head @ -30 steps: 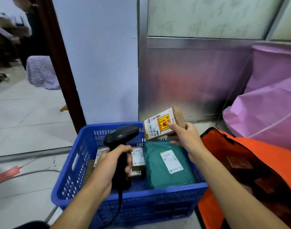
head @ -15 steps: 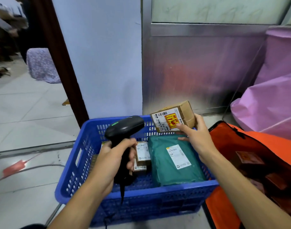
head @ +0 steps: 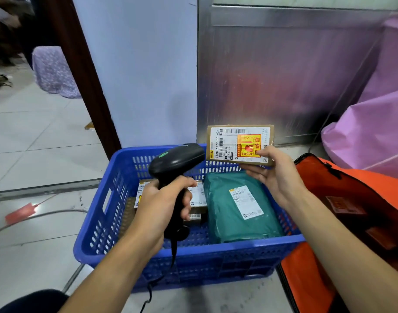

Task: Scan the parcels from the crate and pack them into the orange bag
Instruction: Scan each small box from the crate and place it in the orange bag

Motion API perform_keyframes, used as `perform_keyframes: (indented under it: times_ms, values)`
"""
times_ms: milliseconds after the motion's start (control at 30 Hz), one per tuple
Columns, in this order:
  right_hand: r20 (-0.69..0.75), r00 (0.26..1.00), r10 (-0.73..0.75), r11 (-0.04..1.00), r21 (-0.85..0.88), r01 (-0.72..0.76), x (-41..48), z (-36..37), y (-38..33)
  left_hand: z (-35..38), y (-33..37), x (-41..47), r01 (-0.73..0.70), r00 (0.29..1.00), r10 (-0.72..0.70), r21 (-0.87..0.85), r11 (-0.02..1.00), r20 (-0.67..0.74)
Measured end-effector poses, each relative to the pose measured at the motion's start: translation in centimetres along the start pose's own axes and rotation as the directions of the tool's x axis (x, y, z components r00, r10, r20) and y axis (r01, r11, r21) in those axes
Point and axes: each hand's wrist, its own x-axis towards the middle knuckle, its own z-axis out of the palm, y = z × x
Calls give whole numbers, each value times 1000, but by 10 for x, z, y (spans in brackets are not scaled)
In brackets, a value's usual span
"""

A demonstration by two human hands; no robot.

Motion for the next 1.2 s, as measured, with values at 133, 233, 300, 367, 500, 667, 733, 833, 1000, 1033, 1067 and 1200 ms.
perform_keyframes:
  times_ms: [133,233,300,367,500,667,733,833,1000,1033,1067,1200]
  values:
    - [-1,1000,3,1000,3,-3,-3,-1,-2,3,-2,0,-26,1000,26,-12,1000,-7]
    - [-5,1000,4,1000,-30,-4,-6,0,-2,4,-3,-1,-42,999,42,-11,999,-1]
    - [-9,1000,7,999,-39,-8,-7,0,-2,5,-3,-2,-47,999,47,-12,999,7]
    - [-16,1000,9,999,-46,-10,-7,1,-3,5,-3,-3,-46,999,46,-8,999,17]
    - [-25,1000,7,998,-60,-9,-7,1,-3,4,-1,-5,-35,999,35,4,999,40]
    - [-37,999,15,996,-86,-19,-6,1,-1,5,1,-7,-42,998,41,18,999,54]
    - [-42,999,15,995,-96,-19,-5,1,-1,4,1,-8,-48,997,47,21,999,59]
    - [-46,999,14,994,-106,-18,-4,2,0,4,2,-8,-55,997,53,28,998,62]
    - [-39,999,7,993,-120,-11,-4,2,1,4,3,-9,-49,997,48,23,999,58]
    - [-40,999,6,992,-123,-11,-4,2,1,4,3,-10,-48,997,46,22,999,58]
    - [-42,999,7,992,-126,-12,-3,2,1,4,3,-10,-47,997,46,22,999,58]
    - [-58,998,13,988,-153,-22,-2,2,2,6,3,-11,-27,998,26,28,999,53]
